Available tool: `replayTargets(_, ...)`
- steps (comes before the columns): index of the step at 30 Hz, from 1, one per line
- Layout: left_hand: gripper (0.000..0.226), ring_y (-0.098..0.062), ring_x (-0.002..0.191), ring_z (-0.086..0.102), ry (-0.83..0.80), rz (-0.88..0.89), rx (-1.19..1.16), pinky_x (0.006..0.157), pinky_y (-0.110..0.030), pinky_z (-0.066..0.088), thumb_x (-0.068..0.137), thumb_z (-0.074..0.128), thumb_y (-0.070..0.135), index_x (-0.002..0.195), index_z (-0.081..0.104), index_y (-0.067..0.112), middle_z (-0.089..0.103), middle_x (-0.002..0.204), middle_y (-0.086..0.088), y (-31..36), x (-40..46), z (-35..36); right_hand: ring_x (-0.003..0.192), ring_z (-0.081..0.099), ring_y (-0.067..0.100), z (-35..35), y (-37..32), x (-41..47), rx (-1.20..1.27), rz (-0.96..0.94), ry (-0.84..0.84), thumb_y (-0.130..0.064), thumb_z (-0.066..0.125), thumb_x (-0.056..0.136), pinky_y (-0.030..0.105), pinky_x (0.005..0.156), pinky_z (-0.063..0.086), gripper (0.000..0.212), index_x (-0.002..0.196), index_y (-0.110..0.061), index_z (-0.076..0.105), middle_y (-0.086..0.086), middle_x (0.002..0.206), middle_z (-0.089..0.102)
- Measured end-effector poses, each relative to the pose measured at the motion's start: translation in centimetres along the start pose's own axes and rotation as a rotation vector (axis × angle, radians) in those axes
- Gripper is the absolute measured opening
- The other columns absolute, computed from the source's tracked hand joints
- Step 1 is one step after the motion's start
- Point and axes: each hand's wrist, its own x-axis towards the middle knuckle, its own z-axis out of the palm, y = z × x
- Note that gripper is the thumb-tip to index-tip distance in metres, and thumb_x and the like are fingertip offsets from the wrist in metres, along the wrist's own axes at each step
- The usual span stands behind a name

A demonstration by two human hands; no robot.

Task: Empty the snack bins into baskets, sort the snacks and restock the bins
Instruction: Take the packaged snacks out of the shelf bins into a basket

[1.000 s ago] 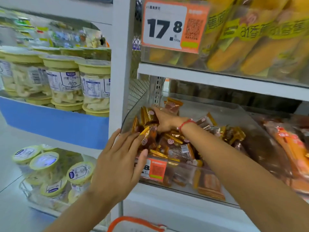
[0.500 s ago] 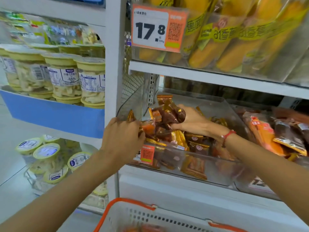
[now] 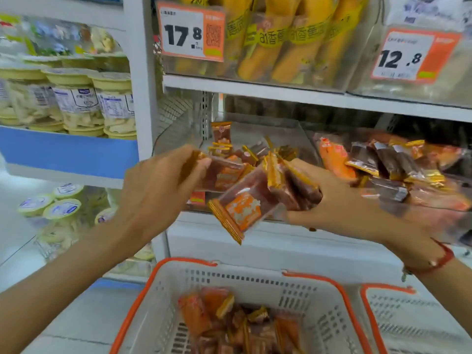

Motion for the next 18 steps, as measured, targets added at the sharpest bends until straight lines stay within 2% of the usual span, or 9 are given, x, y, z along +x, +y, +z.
replayTargets(1, 0.035, -0.026, 0.07, 0.063, -0.062, 0.015, 0.037, 0.055, -0.035, 0.047, 0.098, 0.037, 0.056, 0.083, 0.051, 0.028, 0.065, 0.073, 0.004, 0.2, -1.1, 0.1, 0.069, 0.063, 0.019, 0.8, 0.2, -1.1, -0.023, 0.035, -0.05, -0.012, 0.077, 0.079, 0.032, 0.055, 0.053, 0.041, 0.11, -0.027, 0.055, -0.011, 0.09, 0.059)
replayTargets(3, 0.033, -0.032, 0.077, 0.064, -0.205, 0.038, 0.142, 0.055, -0.034, 0.042, 0.096, 0.04, 0.054, 0.082, 0.05, 0.026, 0.066, 0.078, -0.001, 0.4, -3.0, 0.8, 0.079, 0.061, 0.024, 2.9, 1.6, -2.4, -0.16, 0.149, -0.156, -0.016, 0.076, 0.08, 0.038, 0.066, 0.052, 0.047, 0.117, -0.028, 0.049, -0.012, 0.092, 0.055)
replayTargets(5, 0.029, -0.031, 0.088, 0.064, -0.353, 0.061, 0.237, 0.058, -0.033, 0.036, 0.096, 0.041, 0.051, 0.087, 0.053, 0.026, 0.068, 0.09, -0.002, 0.4, -4.6, 2.1, 0.091, 0.057, 0.027, 5.1, 3.7, -3.2, -0.378, 0.204, -0.287, -0.027, 0.076, 0.08, 0.04, 0.074, 0.048, 0.049, 0.12, -0.023, 0.047, -0.002, 0.101, 0.055)
replayTargets(8, 0.032, -0.026, 0.099, 0.064, -0.574, 0.132, 0.39, 0.064, -0.033, 0.037, 0.098, 0.037, 0.052, 0.102, 0.059, 0.029, 0.068, 0.107, 0.003, 0.1, -6.7, 4.1, 0.093, 0.048, 0.026, 8.1, 7.1, -3.8, -0.614, 0.183, -0.469, -0.038, 0.074, 0.08, 0.036, 0.068, 0.039, 0.051, 0.115, -0.014, 0.046, 0.007, 0.103, 0.051)
replayTargets(11, 0.033, -0.02, 0.106, 0.062, -0.767, 0.159, 0.362, 0.075, -0.032, 0.045, 0.098, 0.038, 0.053, 0.113, 0.059, 0.033, 0.065, 0.117, 0.009, 0.1, -7.6, 5.1, 0.115, 0.043, 0.027, 9.4, 9.3, -3.6, -0.72, 0.203, -0.63, -0.053, 0.076, 0.074, 0.04, 0.093, 0.041, 0.087, 0.141, -0.016, 0.034, 0.008, 0.13, 0.045)
replayTargets(12, 0.032, -0.017, 0.108, 0.061, -0.793, 0.145, 0.315, 0.077, -0.031, 0.043, 0.097, 0.041, 0.053, 0.117, 0.058, 0.035, 0.064, 0.12, 0.013, 0.3, -7.7, 5.1, 0.124, 0.039, 0.028, 9.5, 9.6, -3.4, -0.71, 0.222, -0.658, -0.054, 0.076, 0.073, 0.041, 0.1, 0.039, 0.099, 0.149, -0.018, 0.025, 0.009, 0.14, 0.038)
replayTargets(14, 0.031, -0.009, 0.11, 0.059, -0.783, 0.127, 0.243, 0.078, -0.028, 0.042, 0.096, 0.046, 0.053, 0.121, 0.056, 0.037, 0.061, 0.122, 0.019, 0.8, -7.5, 5.1, 0.133, 0.033, 0.027, 9.4, 9.6, -3.0, -0.665, 0.224, -0.65, -0.05, 0.074, 0.079, 0.039, 0.106, 0.035, 0.1, 0.154, -0.02, 0.015, 0.007, 0.15, 0.029)
replayTargets(16, 0.029, -0.007, 0.11, 0.059, -0.705, 0.119, 0.207, 0.08, -0.029, 0.045, 0.096, 0.048, 0.05, 0.12, 0.058, 0.038, 0.061, 0.12, 0.021, 0.9, -6.9, 5.1, 0.13, 0.039, 0.022, 8.7, 8.9, -2.6, -0.626, 0.207, -0.601, -0.04, 0.066, 0.089, 0.033, 0.102, 0.037, 0.077, 0.151, -0.023, 0.023, 0.002, 0.148, 0.035)
replayTargets(18, 0.025, -0.009, 0.108, 0.061, -0.536, 0.107, 0.171, 0.076, -0.028, 0.046, 0.096, 0.052, 0.044, 0.117, 0.062, 0.037, 0.063, 0.118, 0.02, 0.4, -5.8, 5.1, 0.117, 0.051, 0.014, 7.5, 7.7, -2.2, -0.573, 0.166, -0.522, -0.038, 0.059, 0.094, 0.034, 0.096, 0.043, 0.05, 0.14, -0.031, 0.042, -0.006, 0.134, 0.051)
